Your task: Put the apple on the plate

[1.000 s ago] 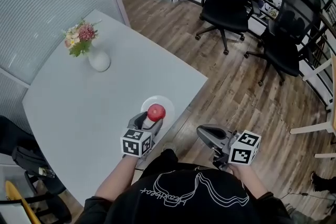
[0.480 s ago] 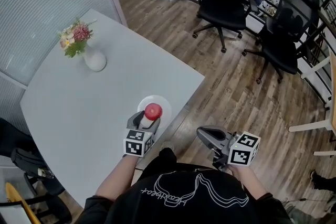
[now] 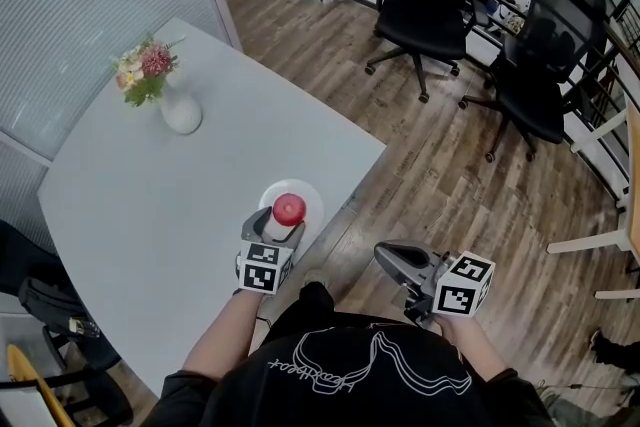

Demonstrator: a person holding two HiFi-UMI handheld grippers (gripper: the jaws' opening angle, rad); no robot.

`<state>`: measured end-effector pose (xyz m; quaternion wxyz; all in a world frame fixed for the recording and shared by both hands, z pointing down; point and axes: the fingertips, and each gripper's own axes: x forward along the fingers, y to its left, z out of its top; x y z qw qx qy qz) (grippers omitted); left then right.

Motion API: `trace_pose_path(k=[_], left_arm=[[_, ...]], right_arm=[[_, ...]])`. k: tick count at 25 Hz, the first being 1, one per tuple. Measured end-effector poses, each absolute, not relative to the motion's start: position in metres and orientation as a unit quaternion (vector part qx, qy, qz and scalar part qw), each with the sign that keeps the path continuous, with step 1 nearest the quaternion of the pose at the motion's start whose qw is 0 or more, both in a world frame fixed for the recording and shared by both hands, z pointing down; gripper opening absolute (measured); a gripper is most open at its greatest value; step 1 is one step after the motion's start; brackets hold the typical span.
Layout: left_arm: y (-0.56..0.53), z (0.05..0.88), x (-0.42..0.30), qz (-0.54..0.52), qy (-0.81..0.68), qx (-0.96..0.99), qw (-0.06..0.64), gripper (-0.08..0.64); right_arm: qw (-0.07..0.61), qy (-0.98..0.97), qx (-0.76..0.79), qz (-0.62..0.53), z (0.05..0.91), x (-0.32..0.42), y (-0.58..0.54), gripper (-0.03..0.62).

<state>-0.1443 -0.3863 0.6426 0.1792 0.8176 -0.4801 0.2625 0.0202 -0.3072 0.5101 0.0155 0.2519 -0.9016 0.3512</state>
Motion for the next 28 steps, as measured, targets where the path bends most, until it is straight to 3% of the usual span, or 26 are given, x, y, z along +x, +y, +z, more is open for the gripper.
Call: trace_pose_path(k=[11, 22, 28], left_arm=[[-0.356, 0.561, -0.143, 0.181, -0.494, 0.831, 0.181, 0.325], [-0.259, 0.445, -0.079, 0.022, -0.390, 0.895, 0.216, 0.317], [-0.208, 0.419, -0.044, 0.007, -0.320, 0.921, 0.223, 0.212]], right_arm=[[0.031, -0.926, 0.256, 0.277, 0.483, 0.031, -0.287, 0.009], [-0.015, -0.947, 0.208, 0.243, 0.439, 0.027, -0.240, 0.009], [-0.024, -0.958, 0.171, 0.229, 0.421, 0.023, -0.208, 0.009]])
